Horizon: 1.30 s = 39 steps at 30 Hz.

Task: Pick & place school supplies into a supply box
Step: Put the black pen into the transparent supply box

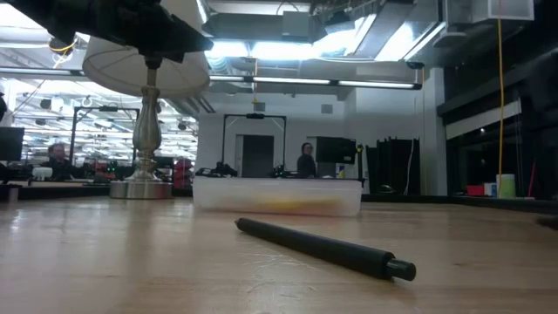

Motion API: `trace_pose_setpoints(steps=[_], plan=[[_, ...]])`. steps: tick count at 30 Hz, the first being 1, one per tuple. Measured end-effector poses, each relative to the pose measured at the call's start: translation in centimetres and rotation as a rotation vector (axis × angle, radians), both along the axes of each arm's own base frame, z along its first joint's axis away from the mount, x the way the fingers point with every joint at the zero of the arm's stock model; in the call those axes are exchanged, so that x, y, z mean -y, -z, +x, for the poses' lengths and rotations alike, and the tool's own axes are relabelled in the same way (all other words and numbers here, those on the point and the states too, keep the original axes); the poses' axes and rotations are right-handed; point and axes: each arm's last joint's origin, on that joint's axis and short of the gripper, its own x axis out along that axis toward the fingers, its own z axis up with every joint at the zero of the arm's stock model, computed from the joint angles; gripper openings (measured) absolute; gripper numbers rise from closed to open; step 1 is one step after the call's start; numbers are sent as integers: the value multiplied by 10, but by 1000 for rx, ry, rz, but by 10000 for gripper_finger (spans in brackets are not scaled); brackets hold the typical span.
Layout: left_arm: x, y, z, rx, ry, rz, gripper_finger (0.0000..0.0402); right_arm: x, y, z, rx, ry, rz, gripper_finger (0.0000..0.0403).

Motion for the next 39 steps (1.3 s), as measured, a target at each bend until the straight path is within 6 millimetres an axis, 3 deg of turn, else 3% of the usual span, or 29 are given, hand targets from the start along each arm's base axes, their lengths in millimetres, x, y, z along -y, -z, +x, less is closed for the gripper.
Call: trace_pose_setpoints(steps=[12, 25, 34, 39], plan=[[0, 0, 0, 0, 0, 0, 6, 17, -47, 1, 166, -82, 45, 28], [0, 0, 0, 0, 0, 0, 6, 68, -112, 0, 429, -239, 13, 30], [0, 0, 0, 0, 0, 0, 6, 98, -126, 20, 563, -373, -40, 33], [0, 0, 0, 0, 0, 0, 6, 113, -114, 40, 747, -504, -10, 29]])
